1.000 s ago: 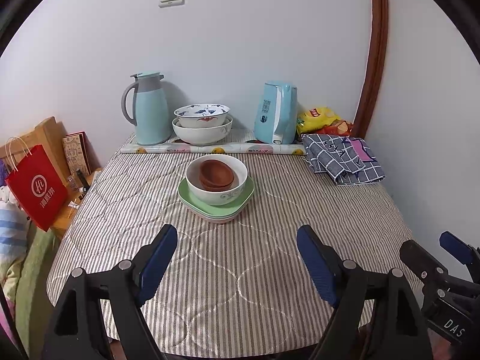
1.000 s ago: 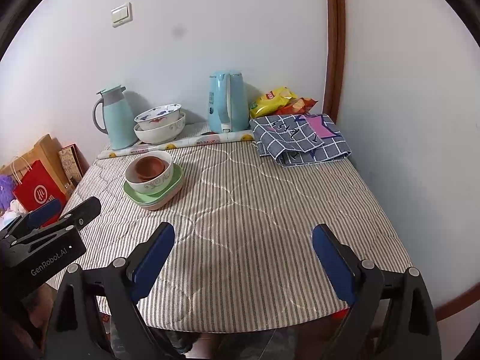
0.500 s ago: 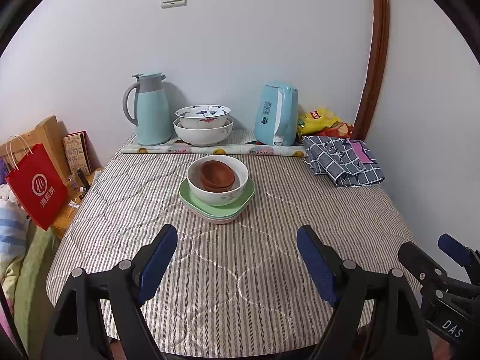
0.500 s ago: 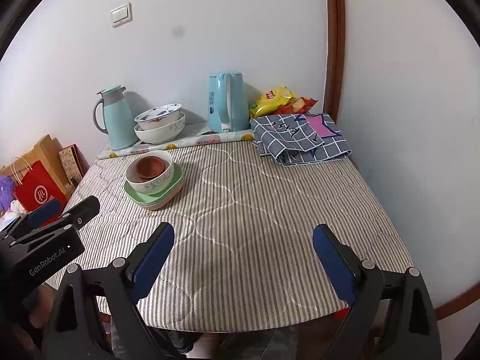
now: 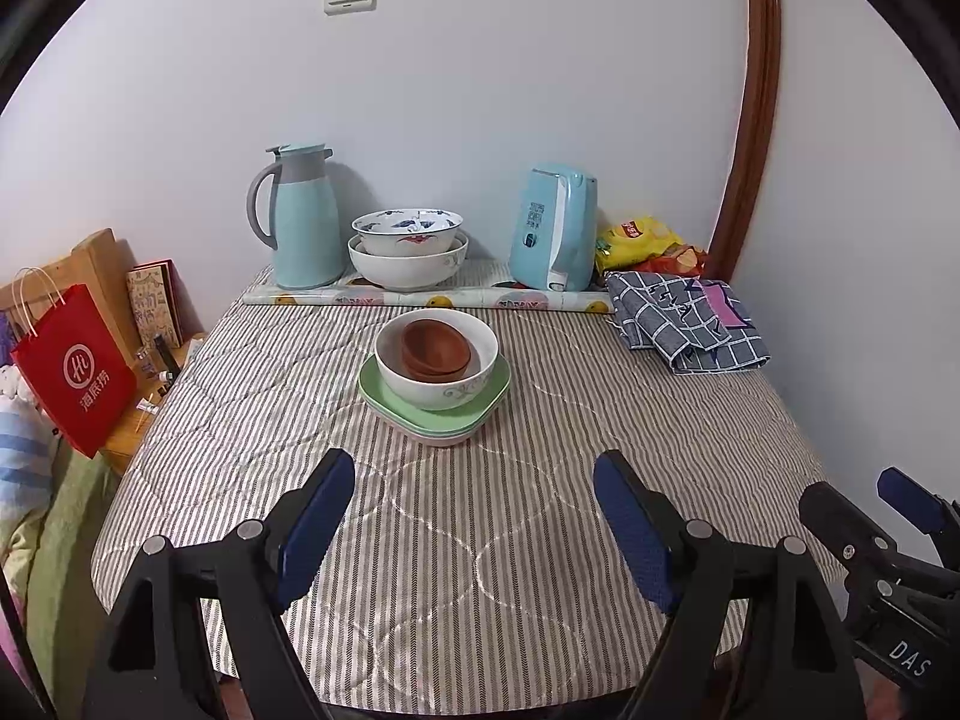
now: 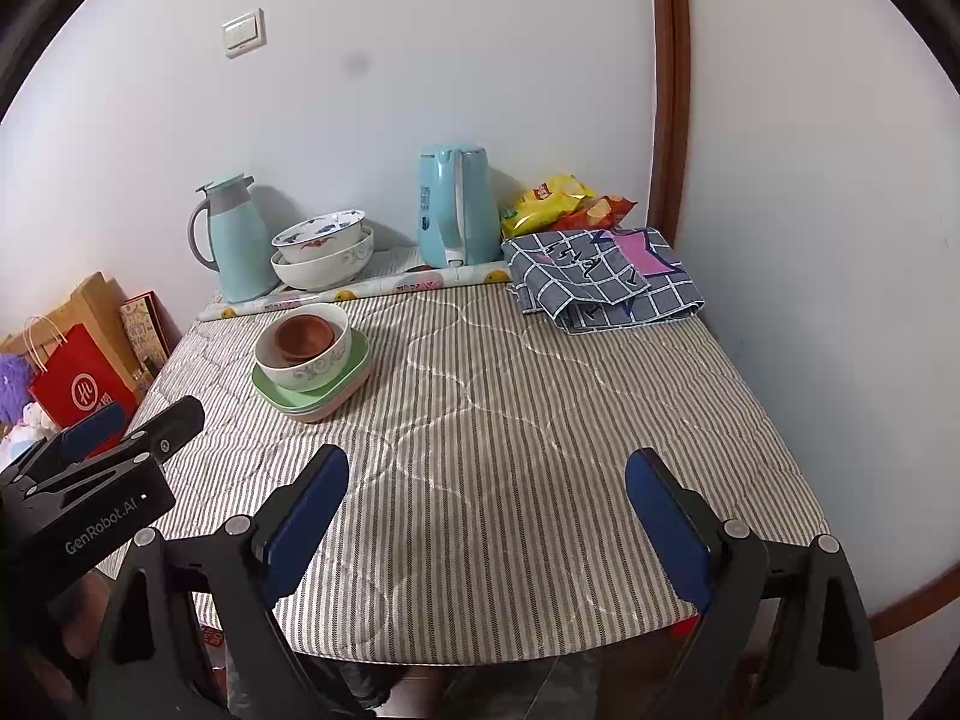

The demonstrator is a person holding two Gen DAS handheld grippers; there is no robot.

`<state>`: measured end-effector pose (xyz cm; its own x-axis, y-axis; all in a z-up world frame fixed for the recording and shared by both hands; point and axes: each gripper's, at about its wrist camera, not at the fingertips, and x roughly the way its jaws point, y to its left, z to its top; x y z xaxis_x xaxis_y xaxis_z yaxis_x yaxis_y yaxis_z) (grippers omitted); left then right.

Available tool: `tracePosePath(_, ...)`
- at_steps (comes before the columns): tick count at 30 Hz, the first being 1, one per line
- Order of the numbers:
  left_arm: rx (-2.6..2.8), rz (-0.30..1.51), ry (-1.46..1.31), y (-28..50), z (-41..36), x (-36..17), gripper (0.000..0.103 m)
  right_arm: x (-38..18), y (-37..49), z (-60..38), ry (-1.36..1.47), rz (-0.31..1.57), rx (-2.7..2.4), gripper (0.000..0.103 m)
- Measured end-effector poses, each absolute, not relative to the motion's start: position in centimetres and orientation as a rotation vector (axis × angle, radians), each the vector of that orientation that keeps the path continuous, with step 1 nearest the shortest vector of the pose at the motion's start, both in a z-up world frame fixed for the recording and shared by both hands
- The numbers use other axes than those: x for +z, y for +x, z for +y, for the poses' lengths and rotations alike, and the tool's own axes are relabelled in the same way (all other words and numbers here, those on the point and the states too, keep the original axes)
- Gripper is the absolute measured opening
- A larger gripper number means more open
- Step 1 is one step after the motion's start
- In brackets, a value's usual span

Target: Organize plates and bowls

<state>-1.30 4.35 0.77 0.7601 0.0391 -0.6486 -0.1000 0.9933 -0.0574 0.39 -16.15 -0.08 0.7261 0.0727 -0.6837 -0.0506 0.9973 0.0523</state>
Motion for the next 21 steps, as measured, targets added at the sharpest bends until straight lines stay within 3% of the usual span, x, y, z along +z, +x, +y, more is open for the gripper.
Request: tracePosePath(21,0.074,0.706,-0.098,-1.45,4.44,0.64,0.081,-0.09,0.35,-15.94,0.026,0.753,0.074,0.093)
